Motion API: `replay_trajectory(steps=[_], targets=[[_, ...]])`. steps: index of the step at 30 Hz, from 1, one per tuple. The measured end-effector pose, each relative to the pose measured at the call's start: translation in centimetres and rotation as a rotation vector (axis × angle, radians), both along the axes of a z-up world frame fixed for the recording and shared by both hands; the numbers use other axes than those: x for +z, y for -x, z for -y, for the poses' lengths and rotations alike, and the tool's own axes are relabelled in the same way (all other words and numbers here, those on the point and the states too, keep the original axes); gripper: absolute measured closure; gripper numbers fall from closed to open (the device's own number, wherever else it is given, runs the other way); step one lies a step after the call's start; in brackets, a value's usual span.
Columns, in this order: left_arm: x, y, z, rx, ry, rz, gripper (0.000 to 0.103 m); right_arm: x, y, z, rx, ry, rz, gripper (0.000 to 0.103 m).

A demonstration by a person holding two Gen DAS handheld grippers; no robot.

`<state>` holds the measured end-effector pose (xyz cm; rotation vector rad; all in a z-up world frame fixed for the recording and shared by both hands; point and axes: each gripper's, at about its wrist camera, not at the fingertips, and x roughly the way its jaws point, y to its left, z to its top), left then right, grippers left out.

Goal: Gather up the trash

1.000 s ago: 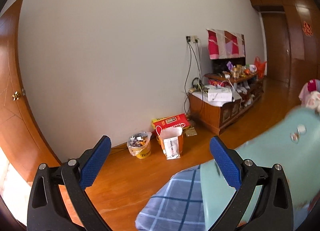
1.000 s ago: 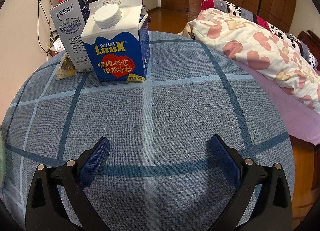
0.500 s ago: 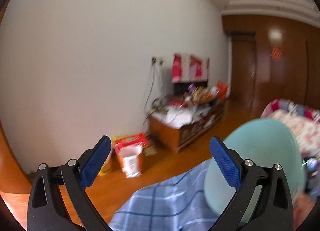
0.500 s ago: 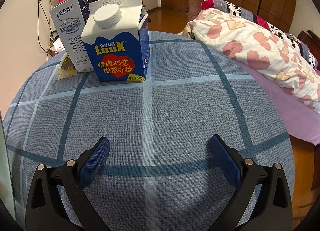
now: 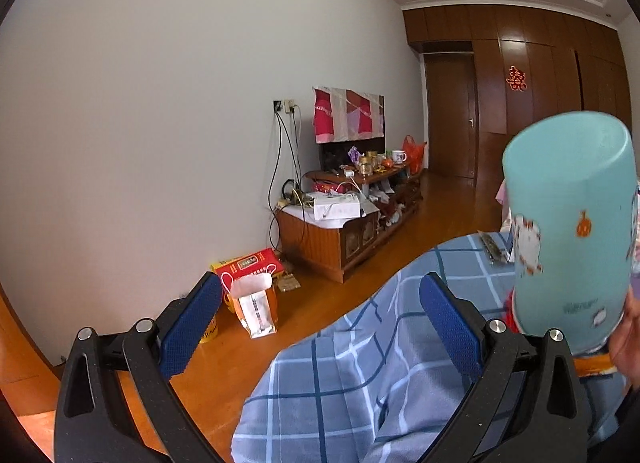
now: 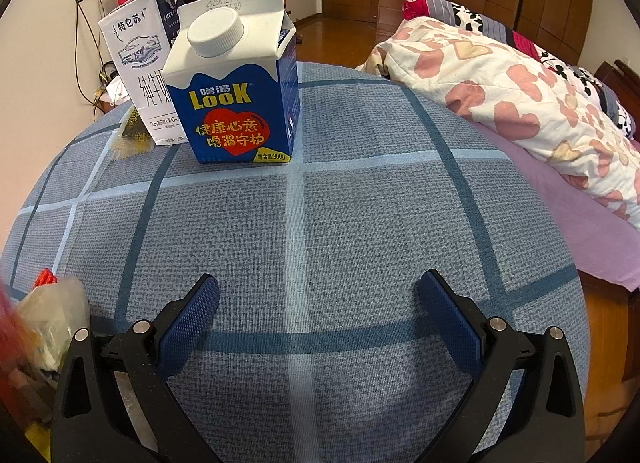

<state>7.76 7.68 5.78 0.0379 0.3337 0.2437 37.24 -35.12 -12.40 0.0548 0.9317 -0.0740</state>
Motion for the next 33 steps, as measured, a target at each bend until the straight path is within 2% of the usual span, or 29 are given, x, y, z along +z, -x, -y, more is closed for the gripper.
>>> replay_trajectory(steps=[12,22,33], targets=[[2.8,2.8,-6.9,0.179,0.070,0.126,0.006,0.0,0.0,0.0,0.000,0.000,0.000,0.005],[2.6,2.7,-6.7,0.168,0.064,0.113,0.006,0.0,0.0,0.0,0.000,0.000,0.000,0.005],[3.3,3.9,-7.4,0.195,0.075,0.150,0.006,0.0,-0.1,0.0,0.000,0.000,-0.001,0.005]])
